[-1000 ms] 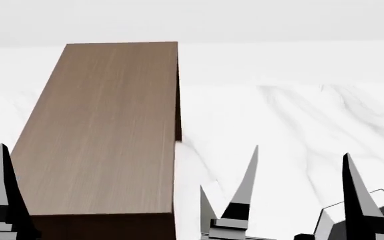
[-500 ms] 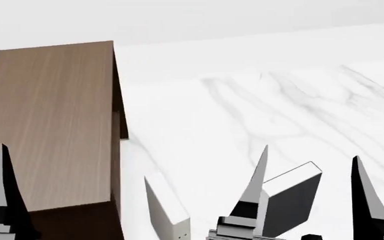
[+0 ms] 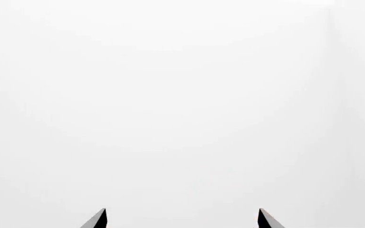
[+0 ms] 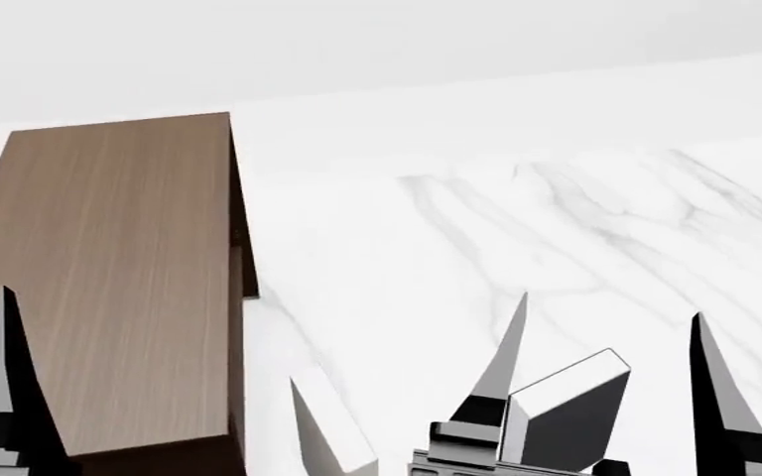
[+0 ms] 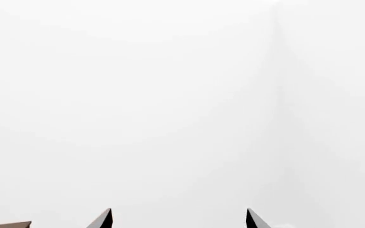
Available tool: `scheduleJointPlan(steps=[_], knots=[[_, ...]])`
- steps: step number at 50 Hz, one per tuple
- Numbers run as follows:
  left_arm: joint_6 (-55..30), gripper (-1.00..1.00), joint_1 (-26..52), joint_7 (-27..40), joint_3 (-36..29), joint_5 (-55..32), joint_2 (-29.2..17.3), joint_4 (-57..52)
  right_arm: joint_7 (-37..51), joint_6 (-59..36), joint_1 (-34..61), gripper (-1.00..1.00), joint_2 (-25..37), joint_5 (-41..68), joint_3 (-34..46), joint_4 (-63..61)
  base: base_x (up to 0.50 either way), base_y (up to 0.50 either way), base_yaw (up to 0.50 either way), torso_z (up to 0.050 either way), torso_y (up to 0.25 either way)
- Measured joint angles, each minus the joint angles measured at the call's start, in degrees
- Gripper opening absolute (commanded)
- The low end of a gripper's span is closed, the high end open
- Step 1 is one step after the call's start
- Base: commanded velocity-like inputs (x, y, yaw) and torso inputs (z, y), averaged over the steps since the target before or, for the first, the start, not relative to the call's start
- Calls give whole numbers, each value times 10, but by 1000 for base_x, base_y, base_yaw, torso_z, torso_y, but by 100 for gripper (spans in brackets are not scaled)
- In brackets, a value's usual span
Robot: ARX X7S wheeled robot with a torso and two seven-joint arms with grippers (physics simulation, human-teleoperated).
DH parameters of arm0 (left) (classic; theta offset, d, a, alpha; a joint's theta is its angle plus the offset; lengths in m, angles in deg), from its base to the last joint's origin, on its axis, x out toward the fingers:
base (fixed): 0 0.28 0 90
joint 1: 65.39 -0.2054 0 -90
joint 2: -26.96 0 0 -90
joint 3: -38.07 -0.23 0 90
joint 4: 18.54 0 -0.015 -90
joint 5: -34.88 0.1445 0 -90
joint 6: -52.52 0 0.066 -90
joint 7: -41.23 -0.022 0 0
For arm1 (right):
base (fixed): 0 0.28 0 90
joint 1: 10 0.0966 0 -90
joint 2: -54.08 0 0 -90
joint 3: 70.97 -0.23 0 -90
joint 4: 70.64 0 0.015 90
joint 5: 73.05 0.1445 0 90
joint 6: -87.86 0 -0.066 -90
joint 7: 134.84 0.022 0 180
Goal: Pick up the book in the middle and place it on the cabinet shelf.
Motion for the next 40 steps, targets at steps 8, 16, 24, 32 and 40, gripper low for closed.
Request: scheduleJointPlan(steps=[8,16,24,32,40], knots=[[0,100,0,4,-1,-3,-4,0,5,-3,1,100,3,2,2,0,0,0,0,50,0],[-3,100,2,9,-2,-5,-10,-5,9,-3,1,100,6,2,6,1,0,0,0,47,-105],[-8,100,4,12,-9,-3,-17,-8,13,-5,2,100,9,4,9,1,0,0,0,38,-205],[-13,100,7,16,-12,-6,-22,-12,16,-5,2,100,12,6,12,3,0,0,0,38,-205],[-14,100,8,25,-12,-10,-25,-15,20,-5,2,100,15,8,15,4,0,0,0,29,-154]])
